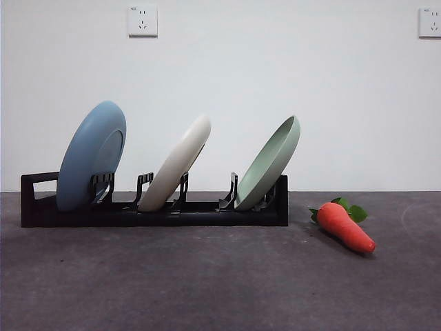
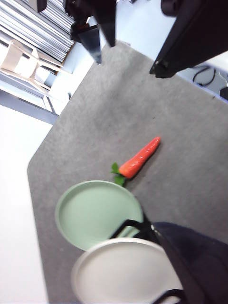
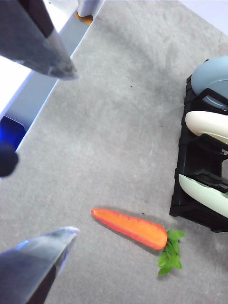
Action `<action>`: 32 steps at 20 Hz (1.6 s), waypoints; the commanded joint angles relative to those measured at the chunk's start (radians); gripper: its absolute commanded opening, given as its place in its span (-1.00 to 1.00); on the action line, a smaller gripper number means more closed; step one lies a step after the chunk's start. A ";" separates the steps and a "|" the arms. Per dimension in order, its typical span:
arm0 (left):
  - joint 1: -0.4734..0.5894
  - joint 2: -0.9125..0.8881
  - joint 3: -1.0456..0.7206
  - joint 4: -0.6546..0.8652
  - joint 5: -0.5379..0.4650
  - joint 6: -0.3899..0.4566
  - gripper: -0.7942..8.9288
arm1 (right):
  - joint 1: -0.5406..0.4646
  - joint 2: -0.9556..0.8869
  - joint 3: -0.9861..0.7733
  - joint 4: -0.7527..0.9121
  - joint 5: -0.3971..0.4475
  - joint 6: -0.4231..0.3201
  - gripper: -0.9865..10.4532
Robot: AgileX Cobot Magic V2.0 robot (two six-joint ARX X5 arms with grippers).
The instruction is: Take the green plate from the plate rack,put the plate on the table,take the carrot from the table,put the carrot in the plate
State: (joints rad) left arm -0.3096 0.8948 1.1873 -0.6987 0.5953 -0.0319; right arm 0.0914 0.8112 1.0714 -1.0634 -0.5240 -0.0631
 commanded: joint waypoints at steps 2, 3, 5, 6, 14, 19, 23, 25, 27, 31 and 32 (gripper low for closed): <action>-0.183 0.175 0.087 0.095 -0.181 -0.004 0.39 | 0.002 -0.002 0.003 -0.016 0.002 0.005 0.22; -0.225 0.225 0.103 0.142 -0.225 -0.004 0.39 | 0.002 -0.002 0.003 -0.021 0.002 0.005 0.22; -0.296 0.346 0.119 0.271 -0.302 -0.004 0.39 | 0.002 -0.002 0.003 -0.024 0.003 0.005 0.22; -0.319 0.403 0.123 0.326 -0.321 -0.004 0.38 | 0.002 -0.002 0.003 -0.024 0.003 0.005 0.22; -0.417 0.804 0.142 0.734 -0.505 0.010 0.38 | 0.002 -0.002 0.003 -0.043 0.006 0.005 0.22; -0.424 0.993 0.245 0.781 -0.569 0.042 0.38 | 0.002 -0.002 0.003 -0.046 0.006 0.005 0.22; -0.423 1.103 0.317 0.787 -0.595 0.062 0.38 | 0.002 -0.002 0.003 -0.046 0.006 0.005 0.22; -0.423 1.133 0.325 0.804 -0.599 0.062 0.37 | 0.002 -0.002 0.003 -0.046 0.006 0.005 0.22; -0.424 1.148 0.325 0.803 -0.631 0.062 0.10 | 0.002 -0.002 0.003 -0.046 0.006 0.005 0.22; -0.423 1.162 0.325 0.788 -0.636 0.059 -0.28 | 0.002 -0.002 0.003 -0.046 0.006 0.005 0.22; -0.423 1.162 0.325 0.782 -0.633 0.059 -0.45 | 0.002 -0.002 0.003 -0.046 0.006 0.005 0.22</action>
State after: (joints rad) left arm -0.7315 2.0357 1.5112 0.0811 -0.0380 0.0189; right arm 0.0914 0.8112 1.0714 -1.1103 -0.5205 -0.0631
